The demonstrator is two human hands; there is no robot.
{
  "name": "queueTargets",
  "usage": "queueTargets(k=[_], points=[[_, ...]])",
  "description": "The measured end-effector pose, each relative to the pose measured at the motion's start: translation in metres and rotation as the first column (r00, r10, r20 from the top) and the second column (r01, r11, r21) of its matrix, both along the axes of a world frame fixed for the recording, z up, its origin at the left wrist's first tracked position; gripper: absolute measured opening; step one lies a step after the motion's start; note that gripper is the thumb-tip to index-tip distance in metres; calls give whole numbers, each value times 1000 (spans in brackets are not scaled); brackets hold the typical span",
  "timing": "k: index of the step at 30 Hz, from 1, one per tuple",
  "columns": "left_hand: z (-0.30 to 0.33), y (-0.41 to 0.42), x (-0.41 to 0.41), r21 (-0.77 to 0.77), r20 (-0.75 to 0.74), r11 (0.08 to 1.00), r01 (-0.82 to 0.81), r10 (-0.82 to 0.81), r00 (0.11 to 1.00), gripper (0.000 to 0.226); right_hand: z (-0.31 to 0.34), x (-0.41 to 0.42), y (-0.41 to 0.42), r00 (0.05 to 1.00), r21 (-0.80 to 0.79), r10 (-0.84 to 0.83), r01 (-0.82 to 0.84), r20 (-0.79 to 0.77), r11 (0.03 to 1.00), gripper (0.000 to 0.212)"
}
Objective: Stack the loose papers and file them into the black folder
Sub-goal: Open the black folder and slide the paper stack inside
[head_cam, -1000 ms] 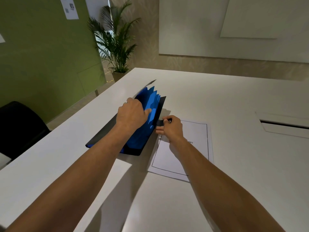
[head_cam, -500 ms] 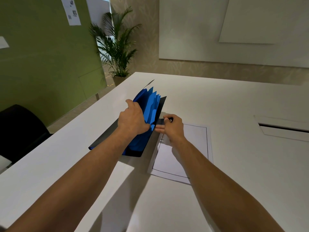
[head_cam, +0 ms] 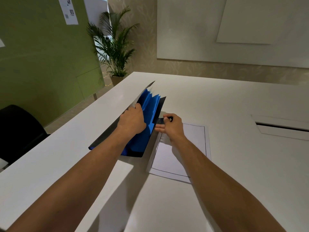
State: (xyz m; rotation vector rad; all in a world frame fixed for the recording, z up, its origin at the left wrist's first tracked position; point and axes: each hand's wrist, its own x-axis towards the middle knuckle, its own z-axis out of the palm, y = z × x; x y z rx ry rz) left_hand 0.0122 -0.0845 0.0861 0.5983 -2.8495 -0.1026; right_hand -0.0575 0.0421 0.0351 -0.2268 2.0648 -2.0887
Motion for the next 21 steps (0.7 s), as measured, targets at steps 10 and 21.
queueTargets(k=[10,21], points=[[-17,3,-6,23,100,990,141,-142,985,75,1,7,34,999,384,23,-3,-48,924,51],[-48,23,-19,83,240,991,104,-122,963,18,-11,-7,123,968,770,-154,251,-198,587,60]])
